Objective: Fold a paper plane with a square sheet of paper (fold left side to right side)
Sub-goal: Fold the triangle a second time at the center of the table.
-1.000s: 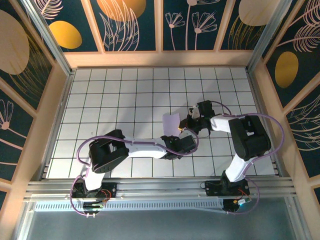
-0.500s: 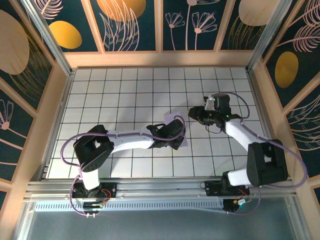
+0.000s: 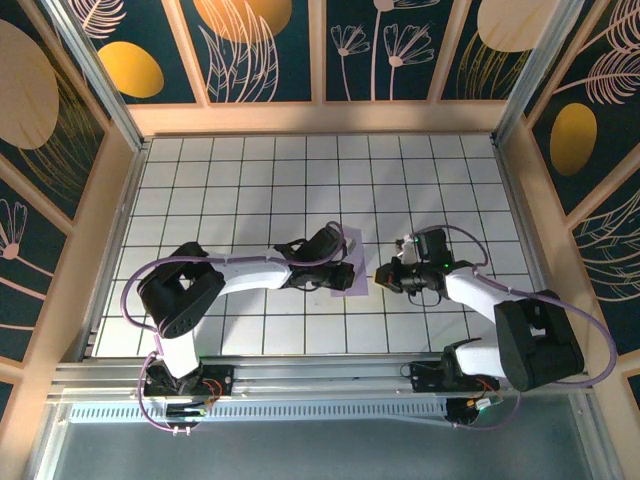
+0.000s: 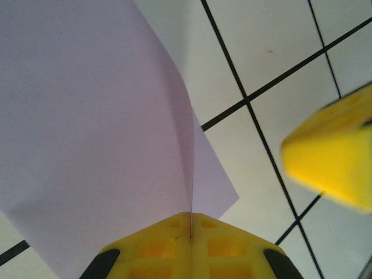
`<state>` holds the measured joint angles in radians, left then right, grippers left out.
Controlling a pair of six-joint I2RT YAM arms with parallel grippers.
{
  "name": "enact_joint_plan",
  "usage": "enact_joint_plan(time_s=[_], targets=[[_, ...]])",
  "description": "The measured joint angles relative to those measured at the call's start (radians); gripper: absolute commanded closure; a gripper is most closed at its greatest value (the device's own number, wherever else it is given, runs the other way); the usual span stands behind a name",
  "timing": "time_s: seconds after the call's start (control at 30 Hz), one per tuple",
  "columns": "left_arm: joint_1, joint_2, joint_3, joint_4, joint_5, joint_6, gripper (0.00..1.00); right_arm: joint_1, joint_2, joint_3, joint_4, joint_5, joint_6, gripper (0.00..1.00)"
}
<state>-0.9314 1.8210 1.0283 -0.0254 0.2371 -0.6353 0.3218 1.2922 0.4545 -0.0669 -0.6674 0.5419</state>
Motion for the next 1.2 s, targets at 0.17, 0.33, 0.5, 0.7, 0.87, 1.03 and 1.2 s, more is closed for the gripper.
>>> enact_joint_plan(time_s=[0.17,0.33,0.5,0.7,0.87,1.03,1.2], targets=[[0.002,0.0,0.0,0.02,0.032,-0.033,1.0,0.07,0.028,-0.008,0.061,0.012,0.043,1.0],[0.002,0.0,0.0,0.023,0.041,-0.048,1.0,0.094,0.08,-0.008,0.091,0.032,0.056,1.0],[0.005,0.0,0.0,0.023,0.043,-0.051,1.0,0.098,0.122,-0.008,0.089,0.058,0.06,1.0],[0.022,0.0,0.0,0.019,0.043,-0.04,1.0,0.099,0.143,-0.006,0.078,0.076,0.057,1.0],[0.043,0.0,0.0,-0.003,0.041,-0.009,1.0,0.099,0.144,-0.005,0.074,0.077,0.042,1.0],[0.059,0.002,0.0,-0.033,0.013,0.03,1.0,0.101,0.144,-0.005,0.074,0.077,0.04,1.0],[0.068,0.014,0.0,-0.061,-0.015,0.058,1.0,0.102,0.144,-0.005,0.074,0.079,0.04,1.0]])
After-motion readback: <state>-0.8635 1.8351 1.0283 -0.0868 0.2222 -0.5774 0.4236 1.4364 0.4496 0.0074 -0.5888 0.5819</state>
